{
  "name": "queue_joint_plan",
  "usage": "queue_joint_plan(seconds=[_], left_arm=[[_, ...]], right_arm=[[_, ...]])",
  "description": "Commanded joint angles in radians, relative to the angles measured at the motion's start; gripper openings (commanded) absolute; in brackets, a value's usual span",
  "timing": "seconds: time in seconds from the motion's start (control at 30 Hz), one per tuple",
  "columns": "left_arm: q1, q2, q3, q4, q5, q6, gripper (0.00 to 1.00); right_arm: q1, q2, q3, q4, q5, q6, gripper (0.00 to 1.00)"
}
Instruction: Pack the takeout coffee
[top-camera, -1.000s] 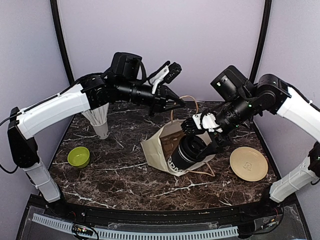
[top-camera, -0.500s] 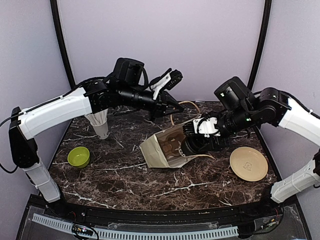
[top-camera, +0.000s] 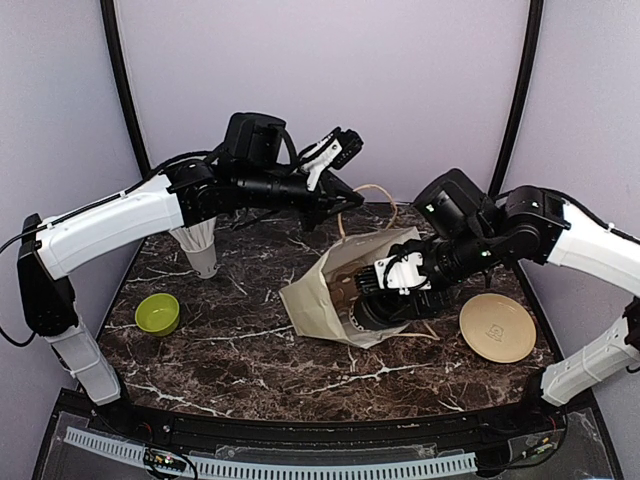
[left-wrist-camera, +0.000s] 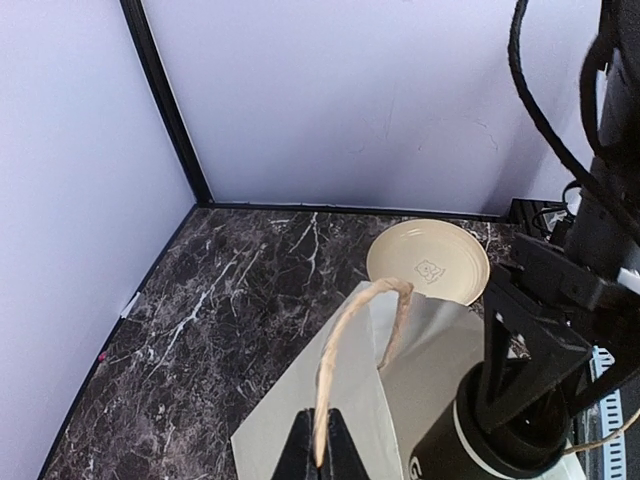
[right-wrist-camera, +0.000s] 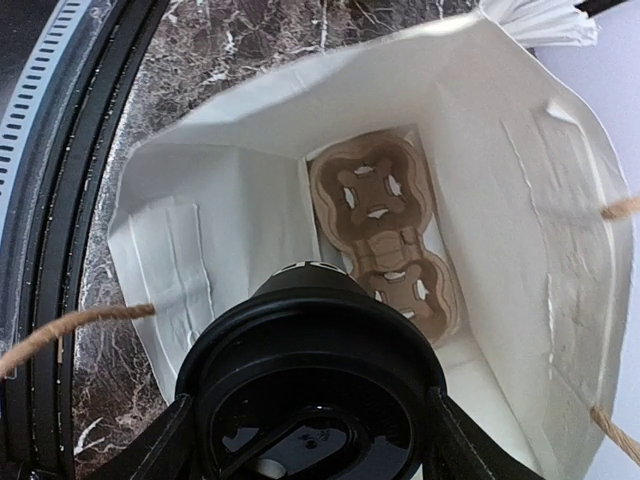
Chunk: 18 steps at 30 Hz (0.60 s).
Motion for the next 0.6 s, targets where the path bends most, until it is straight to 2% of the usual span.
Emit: queue_joint_plan(seconds=[0.0,0.33,0.53,0.57], left_arm=[[0.000,-0.037,0.031,0.063,-0.026,0.027,0.00],[0.000,-0.045,0.013,0.097,-0.002,0.019,0.00],[0.001,-0.069,-0.047,0.120,0.028,-0.005,0.00],[0.001,-0.069,-0.050,0.116,0.044,-0.008,0.05]], right_arm=[[0.076,0.050,0.026,0.017,-0.045,0.005,0.55],[0.175,0.213,0.276,-0.035,-0.134,0.028,0.53],[0.173,0.155,0.141,0.023,0.055,0.032,0.53],[0.172,0.142,0.124,0.022,0.078,0.034,0.53]])
